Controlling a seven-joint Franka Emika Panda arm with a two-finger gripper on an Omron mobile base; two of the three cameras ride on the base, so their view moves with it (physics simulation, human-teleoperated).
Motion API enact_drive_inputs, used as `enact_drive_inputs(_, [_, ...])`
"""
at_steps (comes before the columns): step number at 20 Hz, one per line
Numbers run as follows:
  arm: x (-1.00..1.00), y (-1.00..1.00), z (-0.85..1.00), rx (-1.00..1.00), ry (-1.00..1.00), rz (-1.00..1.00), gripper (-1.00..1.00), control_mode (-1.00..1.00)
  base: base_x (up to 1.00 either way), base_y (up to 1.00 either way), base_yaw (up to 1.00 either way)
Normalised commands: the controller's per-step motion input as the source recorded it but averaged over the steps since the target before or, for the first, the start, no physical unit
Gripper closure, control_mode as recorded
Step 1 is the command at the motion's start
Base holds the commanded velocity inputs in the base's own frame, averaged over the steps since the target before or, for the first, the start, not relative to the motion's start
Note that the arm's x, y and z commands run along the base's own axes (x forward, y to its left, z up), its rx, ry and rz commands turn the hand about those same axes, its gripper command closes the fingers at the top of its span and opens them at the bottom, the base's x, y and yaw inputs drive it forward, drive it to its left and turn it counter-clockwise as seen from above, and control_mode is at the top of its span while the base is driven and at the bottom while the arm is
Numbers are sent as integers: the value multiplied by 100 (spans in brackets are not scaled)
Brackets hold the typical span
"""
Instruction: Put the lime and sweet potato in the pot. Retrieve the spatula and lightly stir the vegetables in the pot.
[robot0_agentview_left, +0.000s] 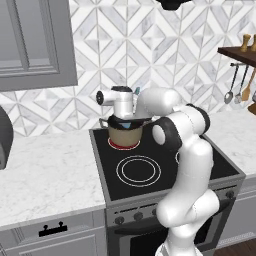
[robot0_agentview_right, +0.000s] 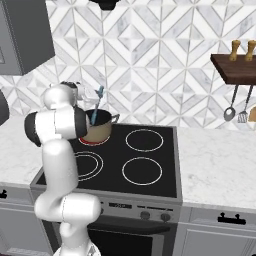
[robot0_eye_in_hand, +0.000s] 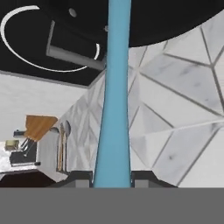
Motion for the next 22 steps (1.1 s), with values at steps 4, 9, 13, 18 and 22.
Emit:
enact_drive_inputs(4, [-5, 1, -9, 0, 15, 13, 100, -100, 0, 0, 0])
enact_drive_inputs(9, [11, 4, -39, 0, 4, 11, 100, -100, 0, 0, 0])
enact_drive_inputs(13, [25, 19, -50, 0, 0, 11, 100, -100, 0, 0, 0])
enact_drive_inputs(18, [36, 26, -56, 0, -4, 11, 100, -100, 0, 0, 0])
enact_drive_inputs(22, [39, 23, -67, 0, -9, 8, 100, -100, 0, 0, 0])
